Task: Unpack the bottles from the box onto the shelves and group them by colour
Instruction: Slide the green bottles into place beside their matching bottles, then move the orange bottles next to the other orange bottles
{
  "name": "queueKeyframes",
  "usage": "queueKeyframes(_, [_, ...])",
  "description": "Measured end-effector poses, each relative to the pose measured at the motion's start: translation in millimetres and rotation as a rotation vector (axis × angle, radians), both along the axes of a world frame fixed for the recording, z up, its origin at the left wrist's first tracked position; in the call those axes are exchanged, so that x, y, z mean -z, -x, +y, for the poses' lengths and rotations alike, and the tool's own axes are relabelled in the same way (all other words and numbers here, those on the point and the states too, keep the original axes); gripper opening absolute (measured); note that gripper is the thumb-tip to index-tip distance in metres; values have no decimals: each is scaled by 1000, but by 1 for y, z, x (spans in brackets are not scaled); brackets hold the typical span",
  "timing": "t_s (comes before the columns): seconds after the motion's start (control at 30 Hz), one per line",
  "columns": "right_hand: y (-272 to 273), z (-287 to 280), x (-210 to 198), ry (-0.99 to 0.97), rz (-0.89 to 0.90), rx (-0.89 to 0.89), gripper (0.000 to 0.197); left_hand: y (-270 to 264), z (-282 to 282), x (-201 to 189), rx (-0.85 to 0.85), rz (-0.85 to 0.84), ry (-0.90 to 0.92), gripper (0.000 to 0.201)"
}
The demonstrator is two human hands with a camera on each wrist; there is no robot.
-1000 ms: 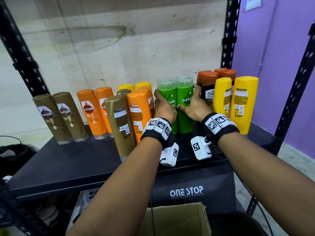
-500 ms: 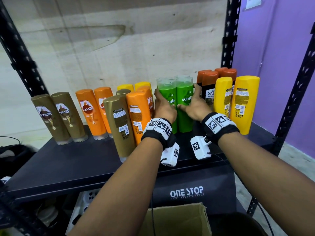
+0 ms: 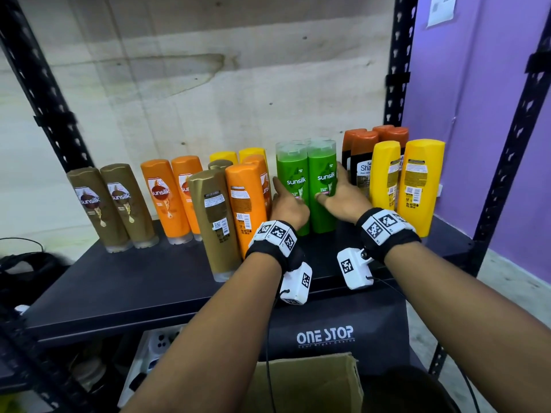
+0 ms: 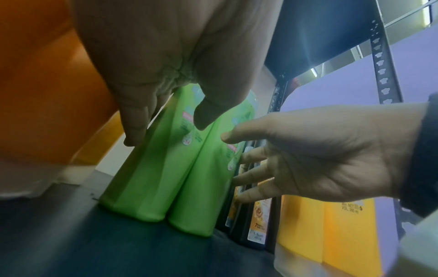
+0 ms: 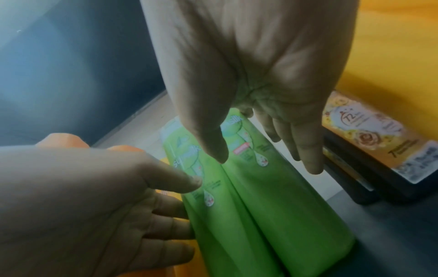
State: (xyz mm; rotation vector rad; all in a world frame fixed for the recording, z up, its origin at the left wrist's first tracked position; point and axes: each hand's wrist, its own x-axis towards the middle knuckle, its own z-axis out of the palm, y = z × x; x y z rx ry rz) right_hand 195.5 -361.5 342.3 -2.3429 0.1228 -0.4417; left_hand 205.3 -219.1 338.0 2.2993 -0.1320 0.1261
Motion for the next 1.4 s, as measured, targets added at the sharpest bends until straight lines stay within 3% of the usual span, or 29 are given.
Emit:
queueKeyframes(0.13, [16, 1, -2, 122, -17, 7, 56, 12, 4, -1, -3, -28, -32, 84])
queueKeyframes(0.2, [27, 1, -3, 191, -31, 18, 44, 23, 7, -1, -1, -83, -39, 69])
queueKeyframes(0.3, [45, 3, -5, 291, -76, 17, 37, 44, 13, 0, 17, -188, -126, 38])
queueKeyframes(0.57, [81, 25, -18, 432, -181, -49, 21, 93, 44, -8, 25, -357, -240, 32])
queueKeyframes(0.7, [89, 36, -22, 458, -223, -62, 19, 107, 63, -15, -67, -637, -258, 24])
queueKeyframes(0.83, [90, 44, -21, 461, -223, -94, 17, 106, 79, -26, -188, -870, -306, 35])
queueKeyframes(1.0, [90, 50, -19, 461, -209, -112, 21, 98, 88, -33, -168, -795, -377, 61])
queueKeyframes(1.17, [89, 53, -17, 447, -204, -138, 21, 95, 91, -27, -122, -769, -432, 62])
queueKeyframes(1.4, [85, 54, -10, 417, -178, -157, 22, 107, 90, -17, -152, -897, -303, 67])
